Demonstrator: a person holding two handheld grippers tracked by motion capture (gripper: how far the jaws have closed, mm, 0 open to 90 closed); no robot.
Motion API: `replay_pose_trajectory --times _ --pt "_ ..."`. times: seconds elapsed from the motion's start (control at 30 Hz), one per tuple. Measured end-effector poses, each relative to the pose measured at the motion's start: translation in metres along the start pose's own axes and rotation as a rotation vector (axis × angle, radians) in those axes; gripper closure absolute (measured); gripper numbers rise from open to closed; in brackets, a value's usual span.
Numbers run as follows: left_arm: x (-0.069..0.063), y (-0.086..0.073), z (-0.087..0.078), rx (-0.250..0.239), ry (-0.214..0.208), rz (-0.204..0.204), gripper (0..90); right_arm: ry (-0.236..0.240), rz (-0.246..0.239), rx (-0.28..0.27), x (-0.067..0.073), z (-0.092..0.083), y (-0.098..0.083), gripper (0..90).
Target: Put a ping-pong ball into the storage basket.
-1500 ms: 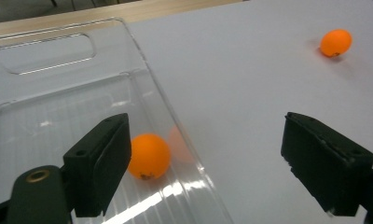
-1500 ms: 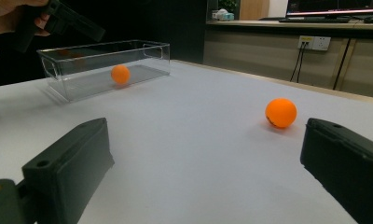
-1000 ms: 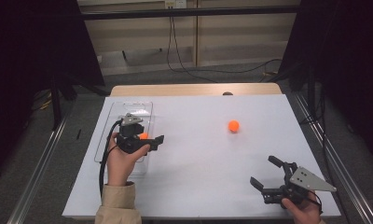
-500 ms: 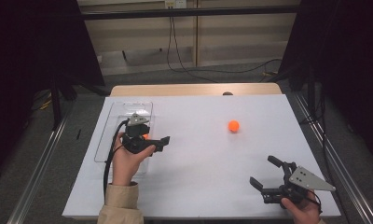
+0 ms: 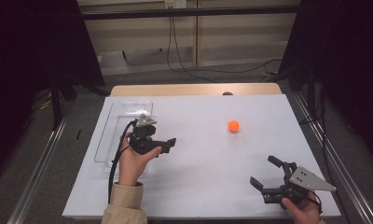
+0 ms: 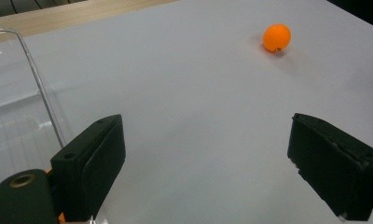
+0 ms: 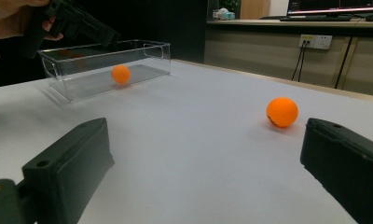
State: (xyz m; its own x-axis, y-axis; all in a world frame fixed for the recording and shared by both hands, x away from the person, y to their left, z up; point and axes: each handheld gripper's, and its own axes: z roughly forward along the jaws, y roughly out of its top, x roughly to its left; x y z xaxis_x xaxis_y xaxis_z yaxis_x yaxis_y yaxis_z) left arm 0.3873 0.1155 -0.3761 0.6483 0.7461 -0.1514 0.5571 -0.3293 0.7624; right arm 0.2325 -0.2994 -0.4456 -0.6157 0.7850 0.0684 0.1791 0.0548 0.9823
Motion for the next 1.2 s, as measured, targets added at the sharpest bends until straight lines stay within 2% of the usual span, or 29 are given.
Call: replay_pose_trajectory --times 0.03,0.07,0.17,0.27,0.3,0.47,0.6,0.67,0.73,1.2 --pt "0.000 0.000 0.001 -0.001 -0.006 -0.002 11.2 0.001 -0.001 0.001 0.000 0.000 0.000 1.3" --pt "0.000 0.000 0.000 0.005 -0.005 0.013 11.1 0.001 -0.001 0.001 0.000 0.000 0.000 1.4" --pt "-0.002 0.000 0.002 -0.003 -0.005 0.003 10.8 0.002 -0.003 0.001 0.000 0.000 0.000 1.4" --pt "-0.003 0.001 0.004 0.001 -0.003 0.017 10.5 0.001 -0.001 0.002 0.000 0.000 0.000 1.4" --pt "-0.004 0.000 0.005 -0.004 -0.006 0.005 10.5 -0.001 0.000 0.002 0.000 -0.001 0.000 1.4" --pt "-0.006 0.001 0.009 0.009 -0.016 0.020 10.1 -0.003 0.000 0.002 0.000 -0.002 0.000 1.4" --pt "-0.008 0.001 0.011 0.007 -0.019 0.014 9.9 -0.002 -0.003 0.002 0.000 -0.001 0.000 1.4" --pt "-0.008 0.001 0.012 0.009 -0.018 0.027 9.8 -0.001 -0.003 0.002 0.000 -0.001 0.000 1.4" --pt "-0.009 0.001 0.013 0.003 -0.028 0.016 9.5 -0.002 -0.003 0.002 0.000 -0.001 0.000 1.3" --pt "-0.013 0.001 0.017 0.004 -0.036 0.017 8.8 -0.002 0.000 0.003 0.000 -0.001 0.000 1.4"
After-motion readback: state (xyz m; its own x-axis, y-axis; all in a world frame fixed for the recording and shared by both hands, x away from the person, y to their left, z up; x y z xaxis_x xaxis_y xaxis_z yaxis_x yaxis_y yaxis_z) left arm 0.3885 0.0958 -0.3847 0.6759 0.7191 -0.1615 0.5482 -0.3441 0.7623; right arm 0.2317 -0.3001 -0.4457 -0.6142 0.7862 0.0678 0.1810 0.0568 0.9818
